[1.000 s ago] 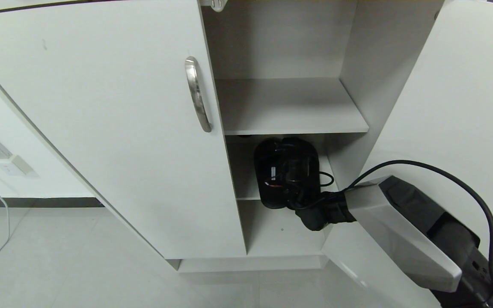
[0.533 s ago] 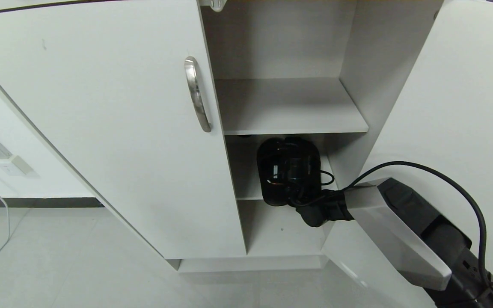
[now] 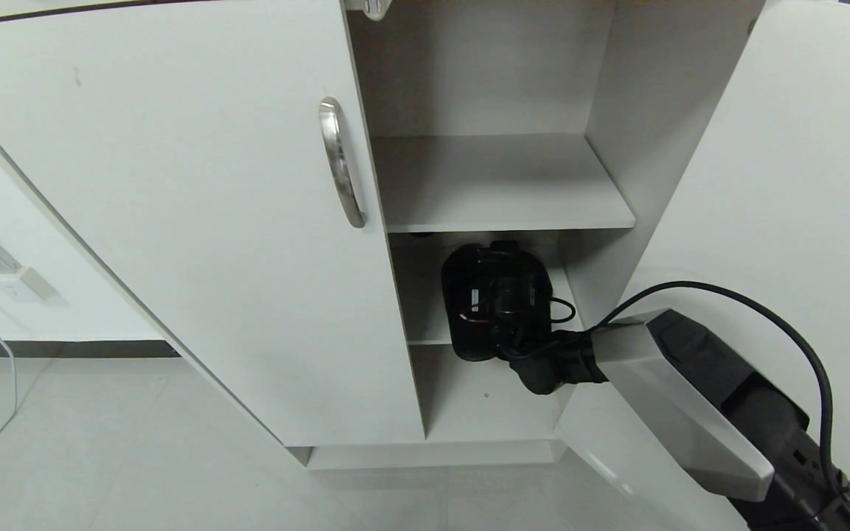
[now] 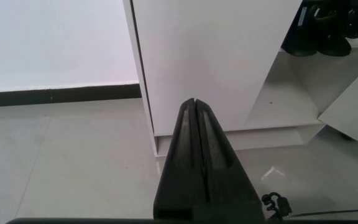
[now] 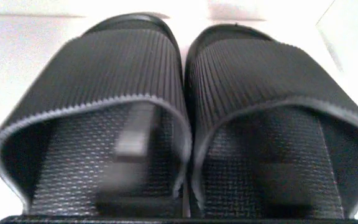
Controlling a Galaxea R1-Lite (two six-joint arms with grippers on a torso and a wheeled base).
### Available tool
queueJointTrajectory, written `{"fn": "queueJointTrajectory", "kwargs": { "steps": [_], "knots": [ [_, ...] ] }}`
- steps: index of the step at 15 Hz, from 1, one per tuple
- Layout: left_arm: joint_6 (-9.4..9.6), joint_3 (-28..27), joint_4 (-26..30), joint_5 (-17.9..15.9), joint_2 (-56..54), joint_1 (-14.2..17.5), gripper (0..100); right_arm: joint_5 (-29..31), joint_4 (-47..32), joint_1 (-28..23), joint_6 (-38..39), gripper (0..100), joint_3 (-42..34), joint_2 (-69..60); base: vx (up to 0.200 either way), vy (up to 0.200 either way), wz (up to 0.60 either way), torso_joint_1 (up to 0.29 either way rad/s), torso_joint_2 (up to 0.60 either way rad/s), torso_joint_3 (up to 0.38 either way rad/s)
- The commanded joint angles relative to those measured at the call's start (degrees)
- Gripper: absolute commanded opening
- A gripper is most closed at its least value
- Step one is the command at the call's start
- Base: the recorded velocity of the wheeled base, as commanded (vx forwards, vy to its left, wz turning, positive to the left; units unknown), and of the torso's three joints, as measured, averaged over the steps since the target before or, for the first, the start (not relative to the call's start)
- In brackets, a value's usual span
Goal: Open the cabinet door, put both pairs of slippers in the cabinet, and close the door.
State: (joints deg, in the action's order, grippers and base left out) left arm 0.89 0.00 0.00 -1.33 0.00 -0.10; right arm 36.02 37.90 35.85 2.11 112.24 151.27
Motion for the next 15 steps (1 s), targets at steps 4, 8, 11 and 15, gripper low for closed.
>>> {"fn": "queueJointTrajectory", "kwargs": {
  "steps": [4,8,11,15],
  "knots": [
    [-0.01,0.00,0.00,0.01,0.09,0.01,0,2.12,2.27,1.33,0.26,100,-8.44,-6.17,0.000,0.000,0.00,0.000,0.00,0.000],
    [0.08,0.00,0.00,0.01,0.09,0.01,0,3.18,8.68,4.14,0.26,100,-21.62,-13.11,0.000,0.000,0.00,0.000,0.00,0.000],
    [0.08,0.00,0.00,0.01,0.09,0.01,0,3.18,15.98,6.51,0.26,100,-36.04,-19.09,0.000,0.000,0.00,0.000,0.00,0.000],
    [-0.01,0.00,0.00,0.01,0.09,0.01,0,3.00,24.06,9.94,0.44,100,-55.11,-28.58,0.000,0.000,0.00,0.000,0.00,0.000]
  ]
}}
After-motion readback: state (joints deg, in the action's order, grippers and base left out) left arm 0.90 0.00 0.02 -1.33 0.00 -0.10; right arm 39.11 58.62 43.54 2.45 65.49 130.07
